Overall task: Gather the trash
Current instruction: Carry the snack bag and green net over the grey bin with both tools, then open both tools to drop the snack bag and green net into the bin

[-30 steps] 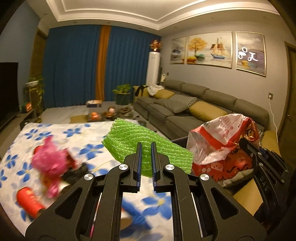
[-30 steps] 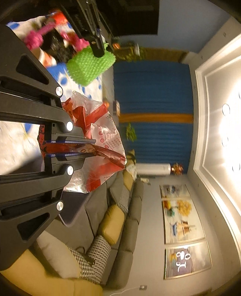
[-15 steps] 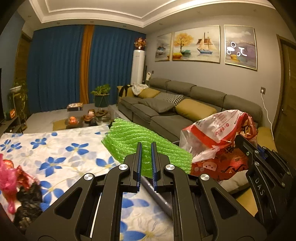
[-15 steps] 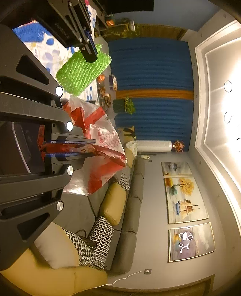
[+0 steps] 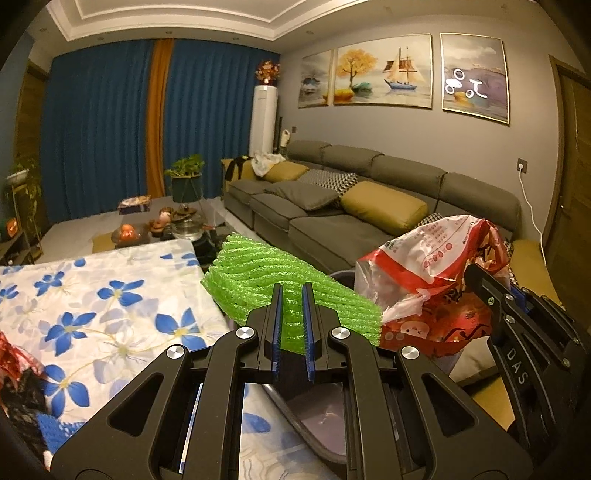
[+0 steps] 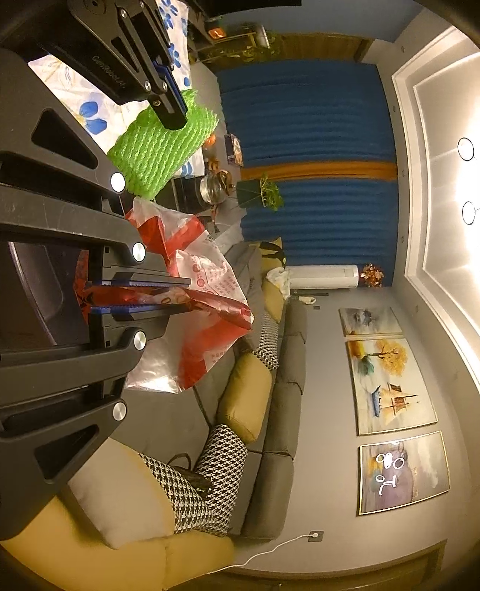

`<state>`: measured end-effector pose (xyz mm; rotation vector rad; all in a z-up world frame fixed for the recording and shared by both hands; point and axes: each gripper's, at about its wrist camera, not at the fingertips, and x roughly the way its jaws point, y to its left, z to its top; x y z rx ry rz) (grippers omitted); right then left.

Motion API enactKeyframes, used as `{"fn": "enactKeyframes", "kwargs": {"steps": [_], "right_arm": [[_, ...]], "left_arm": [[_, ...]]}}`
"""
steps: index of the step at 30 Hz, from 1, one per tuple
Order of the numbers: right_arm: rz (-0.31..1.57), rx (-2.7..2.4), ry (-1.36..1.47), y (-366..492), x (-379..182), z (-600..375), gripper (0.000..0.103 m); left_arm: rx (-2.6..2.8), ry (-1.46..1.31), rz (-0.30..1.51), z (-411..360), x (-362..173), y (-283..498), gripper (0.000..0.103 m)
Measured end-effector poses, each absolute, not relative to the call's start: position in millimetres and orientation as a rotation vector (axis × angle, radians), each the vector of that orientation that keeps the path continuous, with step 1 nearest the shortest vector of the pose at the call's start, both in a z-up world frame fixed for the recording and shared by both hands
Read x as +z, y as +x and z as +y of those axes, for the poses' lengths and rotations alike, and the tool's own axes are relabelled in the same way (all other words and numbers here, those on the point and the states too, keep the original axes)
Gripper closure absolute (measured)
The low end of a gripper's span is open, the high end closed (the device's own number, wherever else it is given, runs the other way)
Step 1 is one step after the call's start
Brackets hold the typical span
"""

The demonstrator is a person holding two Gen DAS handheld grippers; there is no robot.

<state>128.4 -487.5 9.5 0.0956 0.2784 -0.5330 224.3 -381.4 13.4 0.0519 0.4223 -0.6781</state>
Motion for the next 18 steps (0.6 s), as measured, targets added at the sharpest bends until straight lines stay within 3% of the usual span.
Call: {"fn": "enactKeyframes", "kwargs": {"steps": [10,11,13,14,18], "right_arm": [[0.306,-0.508,0.104,142,9,-494,0.093],[0.307,-0.503,0.111,143,8,-497,0.090],[0.305,-0.499,0.133,142,7,-502,0.068],[0.302,-0.504,0.138,142,7,-502,0.064],[0.300,-0.524,0.150,137,7,-506,0.056]], "left_arm": [[-0.753,0.053,0.476,-394,-2,241,0.093],[-0.769,0.048,0.487,-394,-4,243,0.093],[-0.781,0.047,0.500,-394,-6,246,0.093],[-0.777,0.047,0.510,-394,-8,248,0.092],[-0.764,0.029,0.536,-386,-13,254,0.073]]}}
